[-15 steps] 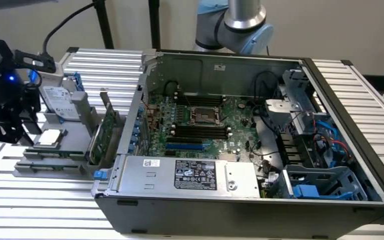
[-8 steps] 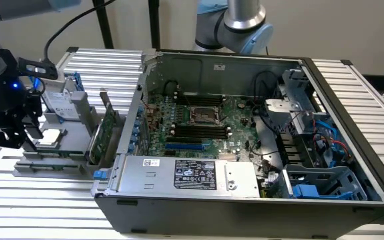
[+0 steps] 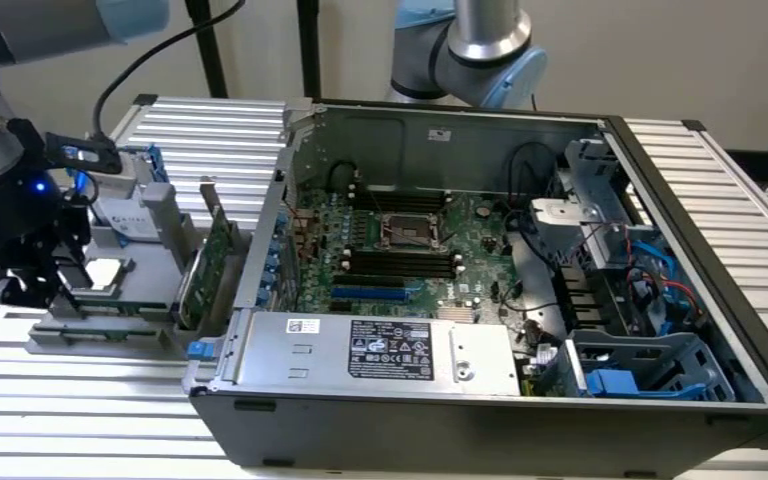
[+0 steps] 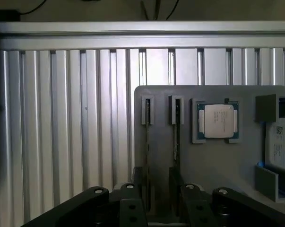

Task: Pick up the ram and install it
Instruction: 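Pick up the ram and move it above insertion slot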

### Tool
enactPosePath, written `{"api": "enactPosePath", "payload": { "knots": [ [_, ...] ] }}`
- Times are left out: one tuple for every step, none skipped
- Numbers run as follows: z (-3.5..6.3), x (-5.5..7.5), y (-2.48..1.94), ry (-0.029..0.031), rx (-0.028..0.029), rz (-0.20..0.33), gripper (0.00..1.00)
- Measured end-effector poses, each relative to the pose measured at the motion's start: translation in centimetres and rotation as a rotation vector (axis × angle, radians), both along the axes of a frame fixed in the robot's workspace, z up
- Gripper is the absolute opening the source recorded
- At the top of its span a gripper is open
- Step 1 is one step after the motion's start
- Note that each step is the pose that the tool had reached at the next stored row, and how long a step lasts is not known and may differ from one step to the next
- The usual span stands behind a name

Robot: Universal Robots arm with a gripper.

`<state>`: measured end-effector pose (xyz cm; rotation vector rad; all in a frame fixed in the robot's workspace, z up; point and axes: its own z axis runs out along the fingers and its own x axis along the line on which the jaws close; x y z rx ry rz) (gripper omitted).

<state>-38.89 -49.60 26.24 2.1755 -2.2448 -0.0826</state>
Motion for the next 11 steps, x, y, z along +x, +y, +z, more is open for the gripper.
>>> {"api": "enactPosePath", "payload": {
  "knots": [
    [-0.14, 0.0, -0.02, -0.0011, 0.0000, 0.000, 1.00],
    [-0.31, 0.0, -0.05, -0.0025, 0.0001, 0.000, 1.00],
    [-0.44, 0.0, -0.06, -0.0037, 0.0000, 0.001, 1.00],
    [-0.58, 0.0, -0.08, -0.0052, 0.0000, 0.001, 1.00],
    [-0.72, 0.0, -0.09, -0.0067, 0.0000, 0.001, 1.00],
    [-0.85, 0.0, -0.10, -0.0085, 0.0000, 0.002, 1.00],
    [-0.97, 0.0, -0.10, -0.0103, 0.0000, 0.003, 1.00],
    [-1.10, 0.0, -0.10, -0.0122, 0.0000, 0.004, 1.00],
    [-1.22, 0.0, -0.10, -0.0139, -0.0001, 0.005, 1.00],
    [-1.34, 0.0, -0.10, -0.0157, 0.0000, 0.007, 1.00],
    [-1.47, 0.0, -0.10, -0.0174, -0.0001, 0.008, 1.00]
  ]
}}
